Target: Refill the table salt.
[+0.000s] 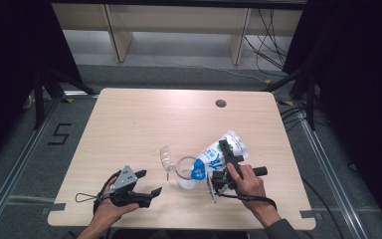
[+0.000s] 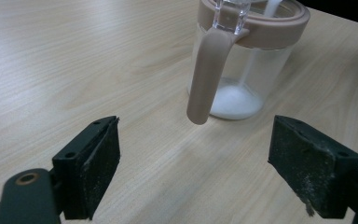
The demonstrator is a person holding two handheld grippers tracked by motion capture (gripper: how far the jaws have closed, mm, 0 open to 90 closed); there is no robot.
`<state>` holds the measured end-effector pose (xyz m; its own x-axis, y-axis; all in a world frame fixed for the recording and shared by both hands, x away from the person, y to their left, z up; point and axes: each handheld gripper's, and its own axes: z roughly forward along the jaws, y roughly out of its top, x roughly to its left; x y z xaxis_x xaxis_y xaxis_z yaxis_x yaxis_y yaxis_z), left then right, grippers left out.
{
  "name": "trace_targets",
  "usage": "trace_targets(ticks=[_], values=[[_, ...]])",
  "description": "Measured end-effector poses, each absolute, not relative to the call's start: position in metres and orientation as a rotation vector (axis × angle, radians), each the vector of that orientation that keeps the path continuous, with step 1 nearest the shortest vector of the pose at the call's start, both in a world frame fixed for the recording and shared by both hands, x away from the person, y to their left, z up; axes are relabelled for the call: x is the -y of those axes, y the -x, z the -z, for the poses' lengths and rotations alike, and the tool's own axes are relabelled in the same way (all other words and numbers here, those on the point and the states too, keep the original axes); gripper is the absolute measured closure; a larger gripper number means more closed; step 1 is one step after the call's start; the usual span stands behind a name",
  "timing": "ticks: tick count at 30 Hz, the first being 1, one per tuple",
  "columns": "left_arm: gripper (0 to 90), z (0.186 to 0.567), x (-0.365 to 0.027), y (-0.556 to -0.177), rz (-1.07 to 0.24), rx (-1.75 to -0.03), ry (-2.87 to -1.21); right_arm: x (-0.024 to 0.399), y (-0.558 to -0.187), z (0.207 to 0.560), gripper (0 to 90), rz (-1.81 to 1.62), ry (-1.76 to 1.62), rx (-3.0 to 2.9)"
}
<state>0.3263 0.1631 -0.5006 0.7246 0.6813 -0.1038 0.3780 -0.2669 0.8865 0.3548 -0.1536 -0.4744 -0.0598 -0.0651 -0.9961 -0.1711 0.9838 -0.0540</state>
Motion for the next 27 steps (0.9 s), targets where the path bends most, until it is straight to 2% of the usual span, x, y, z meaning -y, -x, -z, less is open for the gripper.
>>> trace_targets(ticks=[27], values=[[16.0, 0.5006, -0.1628, -0.3254, -0.366, -0.822, -1.883, 0.1535, -0.3545, 0.4753, 52.5, -0.102, 0.181, -1.620]])
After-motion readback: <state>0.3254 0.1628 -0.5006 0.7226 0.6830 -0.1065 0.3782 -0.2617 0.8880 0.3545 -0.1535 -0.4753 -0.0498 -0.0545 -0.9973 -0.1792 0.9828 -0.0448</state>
